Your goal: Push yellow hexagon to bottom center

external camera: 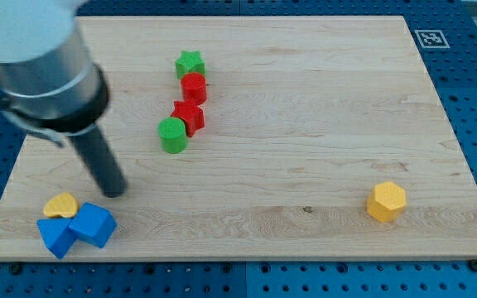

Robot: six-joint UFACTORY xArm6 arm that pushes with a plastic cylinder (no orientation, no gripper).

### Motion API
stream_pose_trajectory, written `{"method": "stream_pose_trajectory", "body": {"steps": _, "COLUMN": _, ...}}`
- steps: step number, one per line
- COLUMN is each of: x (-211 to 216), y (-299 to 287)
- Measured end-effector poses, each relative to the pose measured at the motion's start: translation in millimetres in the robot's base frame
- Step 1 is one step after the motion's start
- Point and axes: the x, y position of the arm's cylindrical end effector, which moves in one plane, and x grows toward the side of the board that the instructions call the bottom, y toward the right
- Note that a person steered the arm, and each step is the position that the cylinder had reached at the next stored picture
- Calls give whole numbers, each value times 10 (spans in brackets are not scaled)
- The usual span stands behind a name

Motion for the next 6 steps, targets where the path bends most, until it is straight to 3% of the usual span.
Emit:
{"method": "stream_pose_trajectory", "body": {"steps": 2, "x": 48, "y": 1643}}
{"method": "stream_pose_trajectory", "body": {"steps": 4, "x": -279, "y": 3571}}
{"method": "stream_pose_trajectory", "body": {"steps": 5, "x": 18, "y": 4204}}
{"method": "stream_pose_trajectory", "body": {"steps": 6, "x": 207, "y": 4087}}
